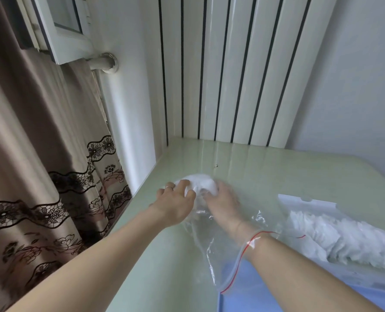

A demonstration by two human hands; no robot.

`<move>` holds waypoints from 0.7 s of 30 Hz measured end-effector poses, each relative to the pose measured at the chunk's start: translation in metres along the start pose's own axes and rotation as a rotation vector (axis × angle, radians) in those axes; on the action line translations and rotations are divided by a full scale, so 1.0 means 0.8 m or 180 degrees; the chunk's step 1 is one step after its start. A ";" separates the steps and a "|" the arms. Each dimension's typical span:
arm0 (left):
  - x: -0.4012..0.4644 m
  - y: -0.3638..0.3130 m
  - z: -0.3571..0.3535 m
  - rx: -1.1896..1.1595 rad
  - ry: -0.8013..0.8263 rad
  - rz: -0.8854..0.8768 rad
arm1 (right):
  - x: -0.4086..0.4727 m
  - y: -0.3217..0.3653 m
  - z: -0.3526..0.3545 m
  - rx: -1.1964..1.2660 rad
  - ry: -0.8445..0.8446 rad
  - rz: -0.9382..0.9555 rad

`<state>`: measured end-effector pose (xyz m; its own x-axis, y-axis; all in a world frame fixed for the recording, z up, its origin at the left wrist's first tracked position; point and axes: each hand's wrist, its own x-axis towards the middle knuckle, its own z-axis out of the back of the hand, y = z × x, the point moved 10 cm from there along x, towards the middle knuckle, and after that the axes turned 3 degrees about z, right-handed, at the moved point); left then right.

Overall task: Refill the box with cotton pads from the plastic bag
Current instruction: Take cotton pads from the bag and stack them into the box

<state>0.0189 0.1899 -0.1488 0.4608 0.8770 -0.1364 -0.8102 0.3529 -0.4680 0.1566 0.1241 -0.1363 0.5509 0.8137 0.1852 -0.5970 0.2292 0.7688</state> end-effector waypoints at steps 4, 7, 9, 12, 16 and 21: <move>-0.002 -0.002 -0.003 0.0347 0.0085 -0.0047 | 0.001 -0.007 0.003 0.0474 0.0170 -0.0265; -0.006 0.000 -0.003 0.0215 0.0120 0.0131 | 0.001 -0.010 0.004 0.0728 0.0283 -0.0261; -0.004 0.001 -0.003 0.0257 0.0116 0.0208 | -0.004 -0.013 0.004 0.0907 0.0372 -0.0296; -0.009 -0.007 0.003 0.0443 0.0059 0.0215 | -0.016 -0.020 0.013 0.1130 0.0363 -0.0370; -0.023 -0.030 0.006 0.1008 -0.0131 -0.0039 | -0.026 -0.036 0.023 0.1296 0.0308 -0.0725; -0.030 -0.039 -0.011 0.1451 0.0055 -0.0259 | -0.039 -0.037 0.020 0.1787 0.0460 -0.1019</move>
<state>0.0365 0.1552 -0.1386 0.5322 0.8364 -0.1313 -0.8460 0.5311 -0.0467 0.1664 0.0832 -0.1546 0.5434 0.8242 -0.1593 -0.0007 0.1902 0.9817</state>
